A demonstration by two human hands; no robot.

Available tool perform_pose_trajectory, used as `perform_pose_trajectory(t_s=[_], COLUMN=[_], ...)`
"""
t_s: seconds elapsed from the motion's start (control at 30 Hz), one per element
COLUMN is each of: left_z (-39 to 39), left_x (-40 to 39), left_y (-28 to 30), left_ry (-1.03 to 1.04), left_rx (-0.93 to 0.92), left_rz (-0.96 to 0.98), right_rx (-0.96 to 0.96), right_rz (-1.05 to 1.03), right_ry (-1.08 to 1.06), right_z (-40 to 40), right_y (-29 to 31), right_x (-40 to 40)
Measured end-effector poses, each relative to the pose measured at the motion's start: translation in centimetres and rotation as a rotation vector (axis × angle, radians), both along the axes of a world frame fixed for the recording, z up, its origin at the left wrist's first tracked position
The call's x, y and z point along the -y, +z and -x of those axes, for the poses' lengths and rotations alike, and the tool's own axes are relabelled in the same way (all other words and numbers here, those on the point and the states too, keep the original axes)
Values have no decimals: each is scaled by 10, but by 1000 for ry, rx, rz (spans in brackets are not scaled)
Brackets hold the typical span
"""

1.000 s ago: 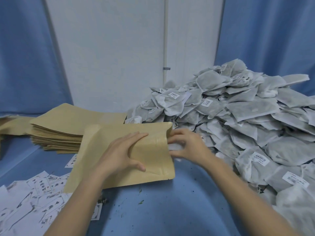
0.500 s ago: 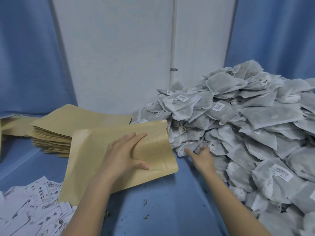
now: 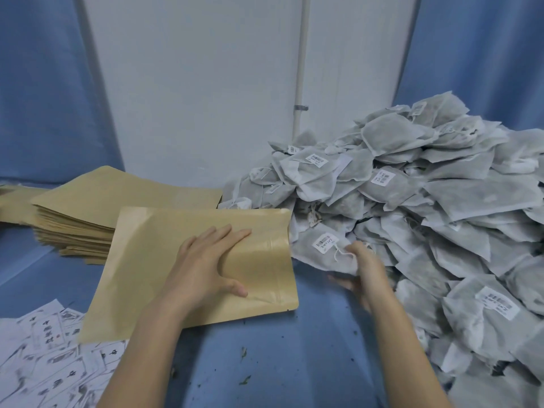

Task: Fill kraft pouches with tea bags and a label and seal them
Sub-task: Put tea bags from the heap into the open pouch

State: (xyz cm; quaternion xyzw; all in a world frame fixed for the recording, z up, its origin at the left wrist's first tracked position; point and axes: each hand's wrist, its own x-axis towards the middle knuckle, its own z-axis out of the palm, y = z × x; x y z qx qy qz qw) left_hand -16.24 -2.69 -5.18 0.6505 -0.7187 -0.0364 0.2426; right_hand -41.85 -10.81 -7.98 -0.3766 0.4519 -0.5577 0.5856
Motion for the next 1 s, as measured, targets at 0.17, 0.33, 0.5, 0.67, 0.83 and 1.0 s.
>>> perform_pose_trajectory(t_s=[0.17,0.33,0.5,0.67,0.83,1.0], left_z=[2,10,19,14,11,7], left_x=[-5,-12,-13,-12,-9,-8], left_y=[5,16,20,21,20,18], left_ry=[-52,-183,-238,-107,56,128], left_rx=[-59,-208,-86,-125,-134,-126], left_rz=[2,13,-18,76,203,229], right_rx=[-154,-565,-548,-377,-399,-181], right_rz=[162,304,159,413,428,182], right_ry=[434,594,743,239,-49,148], right_z=[21,-17,-52,-49,-42,-56], right_y=[28,40,39,39,44,71], right_x=[-18,-32,-43,-23,14,38])
